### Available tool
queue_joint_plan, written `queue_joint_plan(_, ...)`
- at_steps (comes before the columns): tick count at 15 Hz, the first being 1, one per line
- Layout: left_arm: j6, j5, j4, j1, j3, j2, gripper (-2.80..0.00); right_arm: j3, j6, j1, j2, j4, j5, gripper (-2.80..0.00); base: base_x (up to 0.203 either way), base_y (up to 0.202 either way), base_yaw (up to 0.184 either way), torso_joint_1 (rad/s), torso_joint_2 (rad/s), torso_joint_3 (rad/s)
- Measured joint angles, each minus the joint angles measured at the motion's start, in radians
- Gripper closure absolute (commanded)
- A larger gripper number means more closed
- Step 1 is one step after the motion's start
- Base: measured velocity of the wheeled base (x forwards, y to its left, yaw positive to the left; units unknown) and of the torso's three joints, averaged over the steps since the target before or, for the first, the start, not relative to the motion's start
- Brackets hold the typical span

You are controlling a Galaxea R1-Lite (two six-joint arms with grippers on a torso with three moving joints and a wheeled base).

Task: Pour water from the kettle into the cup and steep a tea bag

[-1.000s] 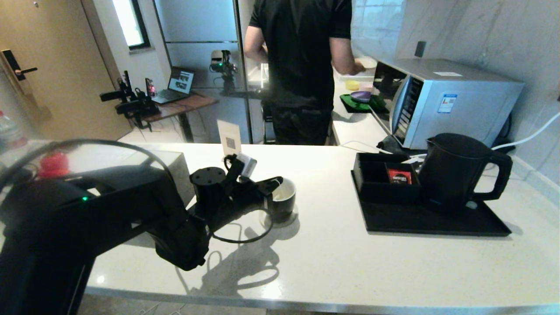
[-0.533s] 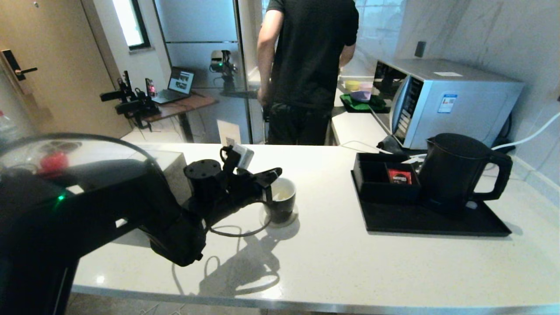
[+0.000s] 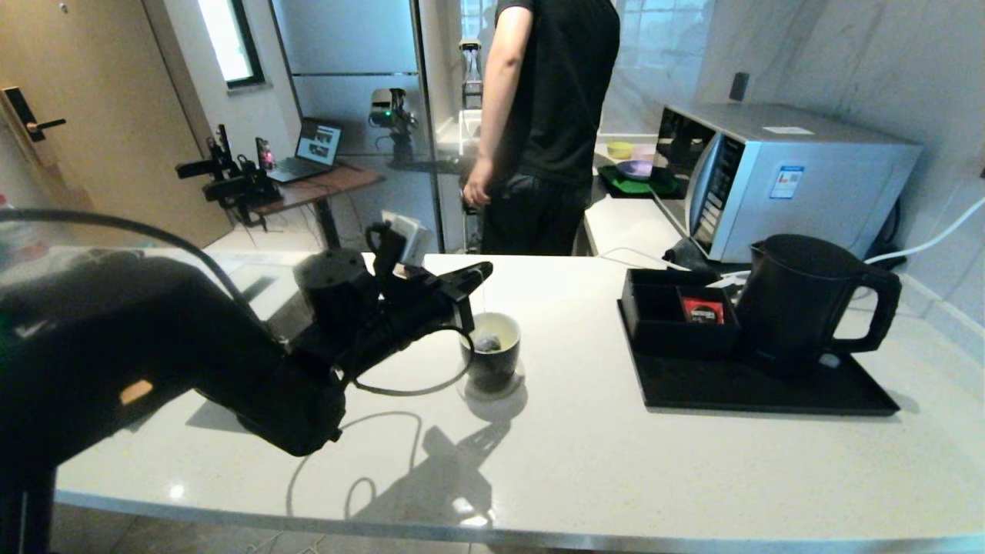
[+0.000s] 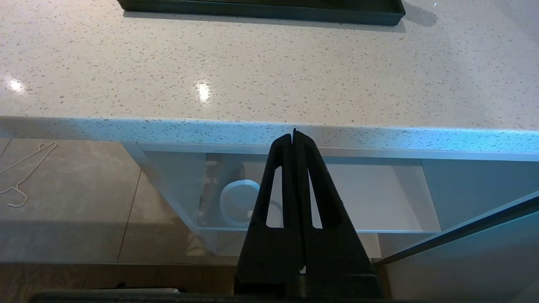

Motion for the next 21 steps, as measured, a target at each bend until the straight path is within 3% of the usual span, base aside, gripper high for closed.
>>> queue_joint_plan(10,0.002,0.009,0.009,0.025,0.055,-0.12,0.0,0.0,0.0,0.0,0.0,0.0,-0.001,0.0,0.0,0.0,0.0,0.0,0.0,0.0)
queue_joint_plan(16,0.018,-0.007,0.005,0.12,0.124,-0.144,0.0,0.0,0.0,0.0,0.0,0.0,-0.001,0.0,0.0,0.0,0.0,0.0,0.0,0.0)
queue_joint_plan(21,0.018,-0.007,-0.001,0.156,0.132,-0.121,0.0,0.0,0.0,0.0,0.0,0.0,0.0,0.0,0.0,0.0,0.0,0.0,0.0,0.0)
